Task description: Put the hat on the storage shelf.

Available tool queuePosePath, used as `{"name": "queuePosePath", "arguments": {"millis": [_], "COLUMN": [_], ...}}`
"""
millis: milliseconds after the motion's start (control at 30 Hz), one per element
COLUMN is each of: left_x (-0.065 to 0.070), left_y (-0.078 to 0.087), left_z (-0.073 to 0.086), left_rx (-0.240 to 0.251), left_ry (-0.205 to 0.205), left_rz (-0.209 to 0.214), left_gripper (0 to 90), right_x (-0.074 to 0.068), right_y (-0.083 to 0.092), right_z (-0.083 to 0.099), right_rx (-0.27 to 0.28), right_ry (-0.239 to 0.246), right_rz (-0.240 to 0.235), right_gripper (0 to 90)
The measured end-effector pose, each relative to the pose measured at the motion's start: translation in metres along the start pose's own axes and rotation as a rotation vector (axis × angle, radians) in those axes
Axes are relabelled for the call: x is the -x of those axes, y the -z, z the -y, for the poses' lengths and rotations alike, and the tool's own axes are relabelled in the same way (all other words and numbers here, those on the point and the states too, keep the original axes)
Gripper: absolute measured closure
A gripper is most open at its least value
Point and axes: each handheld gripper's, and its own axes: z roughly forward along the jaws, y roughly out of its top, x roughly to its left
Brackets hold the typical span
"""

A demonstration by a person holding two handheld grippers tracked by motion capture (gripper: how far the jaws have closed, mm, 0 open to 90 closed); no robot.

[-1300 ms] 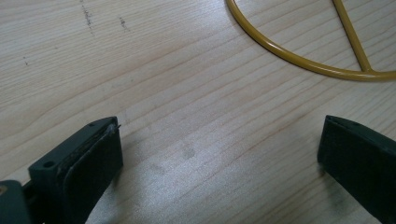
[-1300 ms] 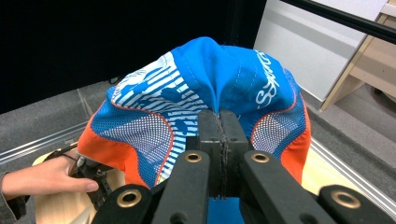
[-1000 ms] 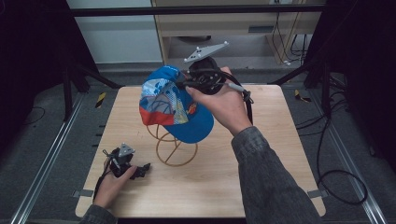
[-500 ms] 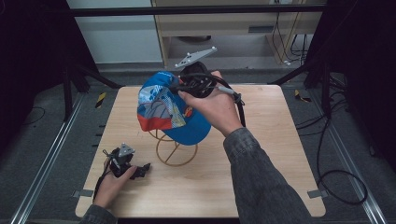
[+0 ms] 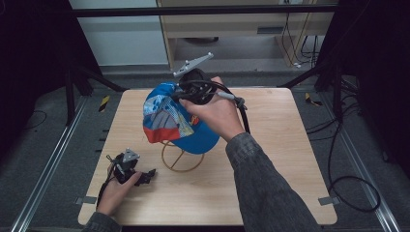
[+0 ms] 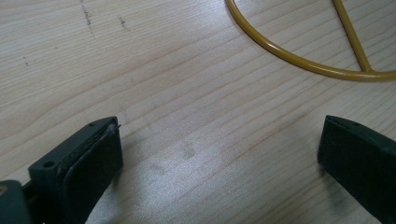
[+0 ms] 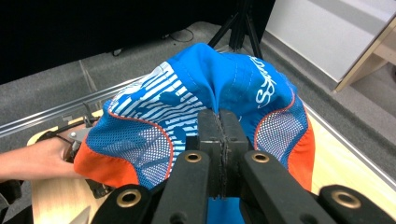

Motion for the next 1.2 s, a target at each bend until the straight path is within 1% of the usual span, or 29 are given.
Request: {"name": "queuePosePath", "arguments": {"millis": [33,67,100,133,167,300,500,633,1200], "left_x": [0.000,0.000,0.000,0.000,0.000,0.000,0.000,0.000,0.000], "left_y": [0.000,0.000,0.000,0.000,0.000,0.000,0.000,0.000,0.000], "left_z": [0.000,0.000,0.000,0.000,0.000,0.000,0.000,0.000,0.000], "left_rx": [0.000,0.000,0.000,0.000,0.000,0.000,0.000,0.000,0.000], "left_ry": [0.000,0.000,-0.001,-0.001,0.000,0.000,0.000,0.000,0.000], "left_rz": [0.000,0.000,0.000,0.000,0.000,0.000,0.000,0.000,0.000], "left_gripper": [0.0,0.0,0.0,0.0,0.0,0.0,0.0,0.0,0.0], "right_x": [0.000,0.000,0.000,0.000,-0.001,0.000,0.002,0.003,0.003], "right_y": [-0.003,-0.003,-0.006,-0.006,-0.009,-0.016,-0.022,-0.022,-0.023], "right_z": [0.000,0.000,0.001,0.001,0.001,0.005,0.010,0.011,0.011], "right_rx": [-0.013,-0.013,-0.029,-0.029,-0.043,-0.069,-0.082,-0.090,-0.093], "right_ry": [0.000,0.000,0.006,0.006,0.003,-0.006,-0.017,-0.021,-0.021], "right_rz": [0.002,0.002,0.004,0.004,0.006,0.007,0.008,0.014,0.015], "right_gripper": [90.0,90.0,90.0,90.0,90.0,90.0,90.0,90.0,89.6]}}
